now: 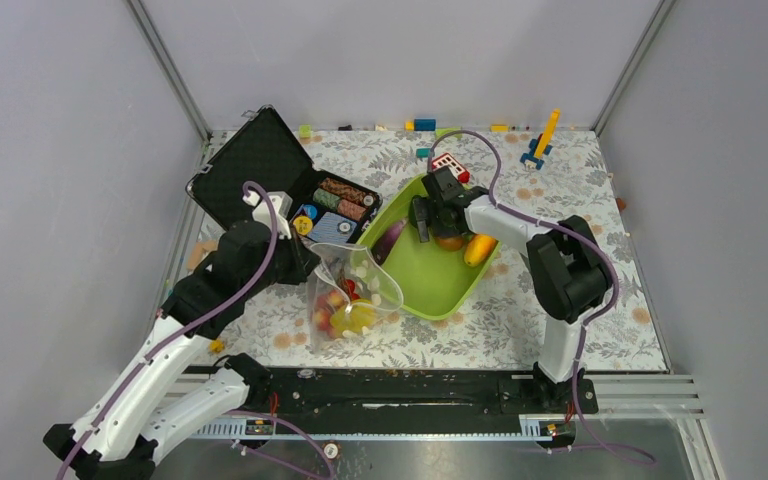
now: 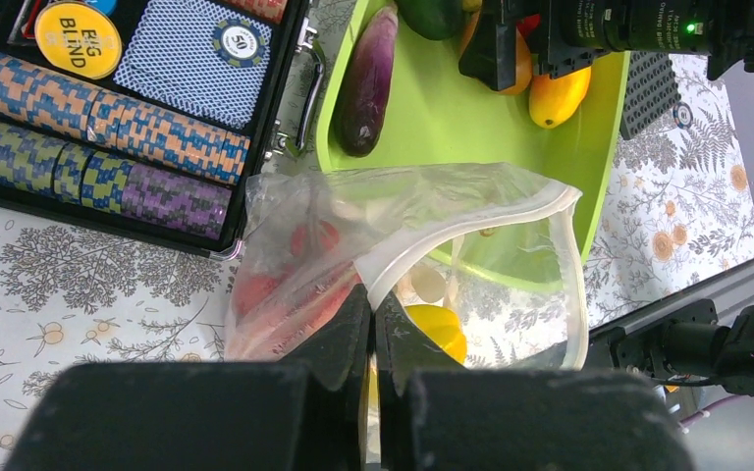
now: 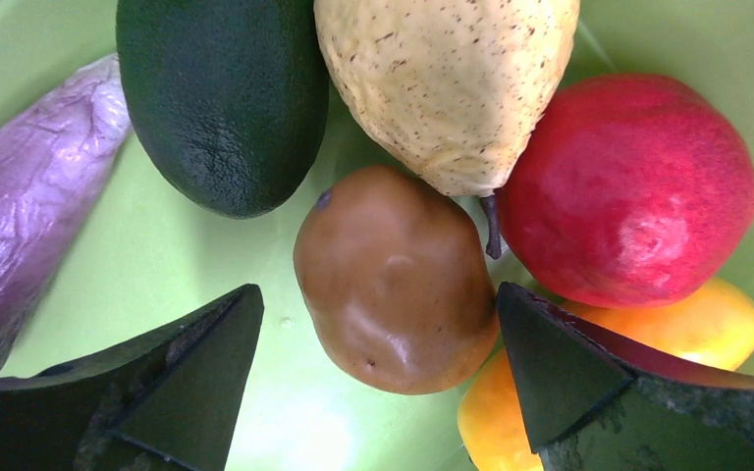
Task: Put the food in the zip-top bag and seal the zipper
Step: Pick up the fake vegetable from the bin.
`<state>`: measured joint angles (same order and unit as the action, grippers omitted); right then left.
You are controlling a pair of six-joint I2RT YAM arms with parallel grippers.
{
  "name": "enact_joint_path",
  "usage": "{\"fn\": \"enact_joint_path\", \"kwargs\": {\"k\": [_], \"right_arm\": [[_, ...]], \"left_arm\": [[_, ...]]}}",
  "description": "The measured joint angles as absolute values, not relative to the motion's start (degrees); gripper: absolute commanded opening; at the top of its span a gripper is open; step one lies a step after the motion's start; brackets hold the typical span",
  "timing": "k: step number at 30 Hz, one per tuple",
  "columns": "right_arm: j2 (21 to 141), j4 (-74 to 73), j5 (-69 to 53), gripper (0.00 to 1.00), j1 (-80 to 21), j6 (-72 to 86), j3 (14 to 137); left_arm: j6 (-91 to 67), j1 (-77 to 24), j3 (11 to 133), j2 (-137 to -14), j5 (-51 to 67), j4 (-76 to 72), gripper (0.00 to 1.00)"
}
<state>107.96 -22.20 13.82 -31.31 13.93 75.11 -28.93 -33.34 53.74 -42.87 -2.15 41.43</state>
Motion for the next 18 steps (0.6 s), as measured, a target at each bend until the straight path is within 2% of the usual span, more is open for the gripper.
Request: {"fn": "enact_joint_path", "kwargs": {"k": [14,18], "right_arm": [[112.92,-22.61,10.81,0.90,-31.31,14.92,76.42],[113.62,-22.83,10.31,0.84,-31.31,15.44,77.17]], "left_arm": [[-28.91,-29.32,53.60,-44.36,4.80,40.27,0.00],[-28.91,-28.71,53.21,-44.38,6.39,39.92,0.00]]}}
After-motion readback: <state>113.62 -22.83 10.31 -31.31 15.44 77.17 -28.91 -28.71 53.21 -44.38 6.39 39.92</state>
